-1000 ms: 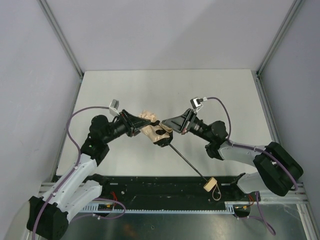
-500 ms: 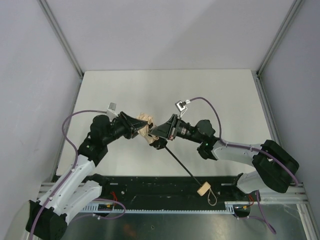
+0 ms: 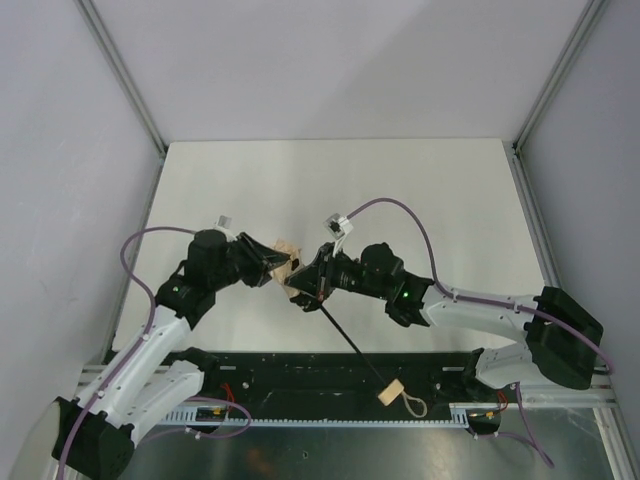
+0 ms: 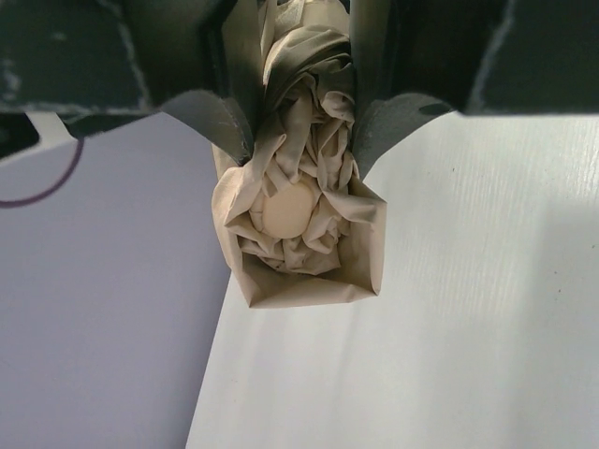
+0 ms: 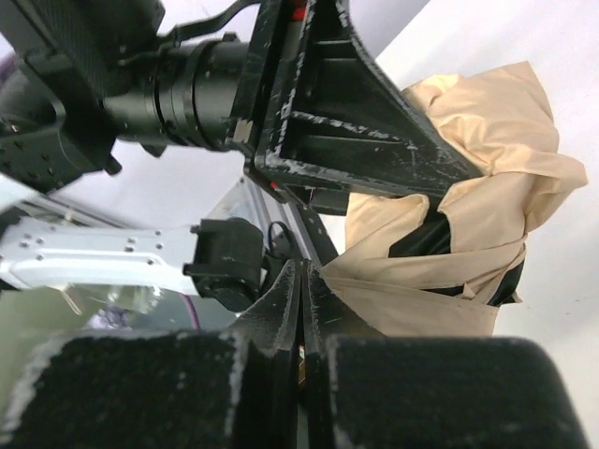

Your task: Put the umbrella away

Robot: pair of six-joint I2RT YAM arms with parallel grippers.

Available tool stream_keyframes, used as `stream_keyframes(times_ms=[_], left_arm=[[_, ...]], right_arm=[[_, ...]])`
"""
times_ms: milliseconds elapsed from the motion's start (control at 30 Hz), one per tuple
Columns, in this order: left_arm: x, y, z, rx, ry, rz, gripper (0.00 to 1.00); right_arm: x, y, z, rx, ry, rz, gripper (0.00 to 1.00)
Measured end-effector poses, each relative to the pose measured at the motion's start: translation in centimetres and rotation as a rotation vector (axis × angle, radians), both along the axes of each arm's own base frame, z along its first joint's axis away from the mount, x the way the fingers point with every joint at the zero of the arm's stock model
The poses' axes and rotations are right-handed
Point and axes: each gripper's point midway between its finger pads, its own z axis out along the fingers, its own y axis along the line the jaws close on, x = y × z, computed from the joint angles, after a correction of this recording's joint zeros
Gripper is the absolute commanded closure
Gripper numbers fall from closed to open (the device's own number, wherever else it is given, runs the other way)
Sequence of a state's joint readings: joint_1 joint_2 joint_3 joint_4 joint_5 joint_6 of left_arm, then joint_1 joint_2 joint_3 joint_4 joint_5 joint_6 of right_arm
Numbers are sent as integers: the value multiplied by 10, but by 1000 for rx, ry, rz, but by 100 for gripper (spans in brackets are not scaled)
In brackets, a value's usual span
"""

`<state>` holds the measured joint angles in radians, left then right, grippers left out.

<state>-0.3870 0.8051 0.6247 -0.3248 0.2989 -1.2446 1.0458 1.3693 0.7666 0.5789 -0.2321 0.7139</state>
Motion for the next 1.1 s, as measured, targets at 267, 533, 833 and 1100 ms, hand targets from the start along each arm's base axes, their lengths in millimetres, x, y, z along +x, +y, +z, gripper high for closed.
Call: stream_keyframes(times_ms=[267,533,833,1100], left_arm=[[-4,-1,-9,40,27,-27,100],[-8,0,-11,69,23,-55,100],[-11,2,-13,85,23,-64,100],[-10,8,1,64,-23,-26,100]], right_arm=[[-14,-2,-10,-93,-109,43,100],[-25,1,-12,-95,-128,112,100],[-21,13,-15,-119,-182,147,100],[-13,23,-10,-182,-348,119,100]])
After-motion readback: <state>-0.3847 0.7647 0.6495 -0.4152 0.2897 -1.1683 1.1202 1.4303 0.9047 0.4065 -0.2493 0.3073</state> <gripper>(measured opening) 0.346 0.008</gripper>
